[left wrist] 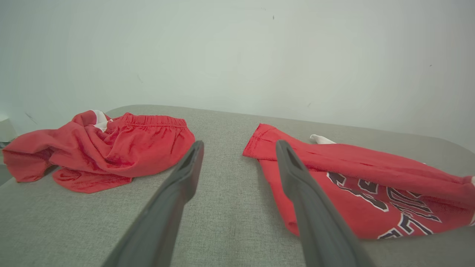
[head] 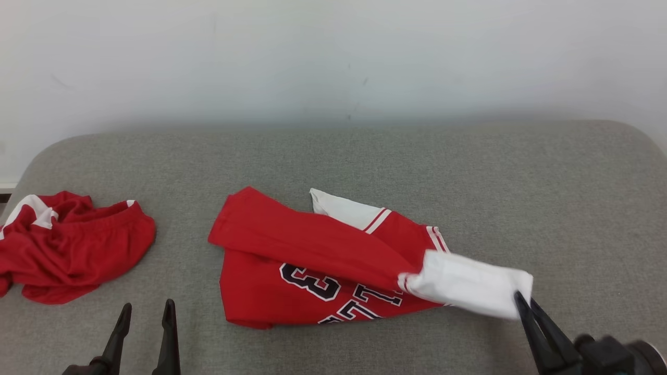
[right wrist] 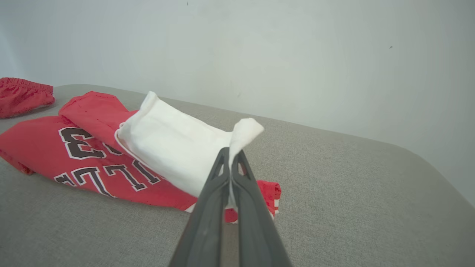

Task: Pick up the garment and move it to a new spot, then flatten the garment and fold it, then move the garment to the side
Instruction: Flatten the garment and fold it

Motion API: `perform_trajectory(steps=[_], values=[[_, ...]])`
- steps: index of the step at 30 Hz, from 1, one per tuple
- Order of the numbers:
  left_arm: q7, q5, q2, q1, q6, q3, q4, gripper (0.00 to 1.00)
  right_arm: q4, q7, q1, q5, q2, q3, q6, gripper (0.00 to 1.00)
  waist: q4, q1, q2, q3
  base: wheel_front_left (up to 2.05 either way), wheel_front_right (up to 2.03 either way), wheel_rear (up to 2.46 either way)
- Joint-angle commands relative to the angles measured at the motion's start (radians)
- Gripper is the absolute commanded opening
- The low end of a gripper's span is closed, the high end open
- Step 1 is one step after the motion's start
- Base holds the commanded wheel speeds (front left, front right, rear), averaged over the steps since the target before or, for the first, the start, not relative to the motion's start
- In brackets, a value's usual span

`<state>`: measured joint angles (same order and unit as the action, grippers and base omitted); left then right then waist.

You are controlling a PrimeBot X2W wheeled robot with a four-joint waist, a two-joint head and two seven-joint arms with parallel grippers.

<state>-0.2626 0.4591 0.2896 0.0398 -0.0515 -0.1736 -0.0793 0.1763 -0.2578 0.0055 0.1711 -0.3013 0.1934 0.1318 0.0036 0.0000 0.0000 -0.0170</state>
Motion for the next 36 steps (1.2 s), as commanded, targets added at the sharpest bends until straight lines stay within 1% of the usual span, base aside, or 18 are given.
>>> perform_trajectory(steps=[1, 4, 5, 9, 10, 11, 21, 27, 30, 36], values=[[-0.003, -0.011, -0.003, 0.009, 0.006, 0.005, -0.002, 1.0, -0.028, -0.006, 0.049, -0.007, -0.013, -0.015, -0.002, 0.0, -0.009, 0.0, 0.0, -0.001, 0.0, 0.0, 0.0], [-0.003, -0.015, -0.006, 0.009, 0.009, 0.01, -0.004, 1.0, -0.062, -0.008, 0.134, -0.016, -0.022, -0.049, -0.002, 0.0, -0.013, 0.0, 0.0, -0.002, 0.0, 0.0, 0.0], [-0.003, -0.015, -0.006, 0.009, 0.009, 0.01, -0.004, 1.0, -0.062, -0.008, 0.134, -0.016, -0.022, -0.049, -0.002, 0.0, -0.013, 0.0, 0.0, -0.002, 0.0, 0.0, 0.0], [-0.003, -0.015, -0.009, 0.017, 0.008, 0.016, -0.001, 1.0, -0.051, -0.008, 0.189, -0.006, 0.0, -0.094, -0.002, 0.0, -0.023, 0.0, 0.0, -0.004, 0.0, 0.0, 0.0], [-0.003, -0.016, -0.008, 0.019, 0.009, 0.018, -0.002, 1.0, -0.04, -0.007, 0.197, -0.006, 0.006, -0.102, -0.002, 0.47, -0.025, 0.0, 0.0, -0.004, 0.0, 0.0, 0.0], [-0.003, -0.016, -0.008, 0.019, 0.01, 0.019, -0.003, 1.0, -0.039, -0.008, 0.195, -0.005, 0.011, -0.106, -0.002, 1.0, -0.027, 0.0, 0.0, -0.003, 0.0, 0.0, 0.0], [-0.003, -0.021, -0.012, 0.027, 0.001, 0.023, 0.006, 1.0, -0.089, -0.008, 0.164, -0.01, 0.076, -0.146, -0.002, 1.0, -0.03, 0.0, 0.0, 0.007, 0.0, 0.0, 0.0], [-0.003, -0.016, -0.005, 0.033, -0.001, 0.027, 0.008, 1.0, -0.111, -0.007, 0.165, -0.016, 0.122, -0.148, -0.002, 1.0, -0.019, 0.0, 0.0, 0.013, 0.0, 0.0, 0.0], [-0.003, -0.017, -0.002, 0.036, -0.006, 0.029, 0.014, 1.0, -0.12, -0.007, 0.162, -0.028, 0.156, -0.147, -0.002, 1.0, -0.013, 0.0, 0.0, 0.012, 0.0, 0.0, 0.0], [0.006, -0.022, 0.014, 0.018, -0.004, 0.029, 0.016, 1.0, -0.115, -0.007, 0.15, -0.032, 0.181, -0.138, -0.002, 1.0, -0.019, 0.0, 0.0, 0.003, 0.0, 0.0, 0.0]])
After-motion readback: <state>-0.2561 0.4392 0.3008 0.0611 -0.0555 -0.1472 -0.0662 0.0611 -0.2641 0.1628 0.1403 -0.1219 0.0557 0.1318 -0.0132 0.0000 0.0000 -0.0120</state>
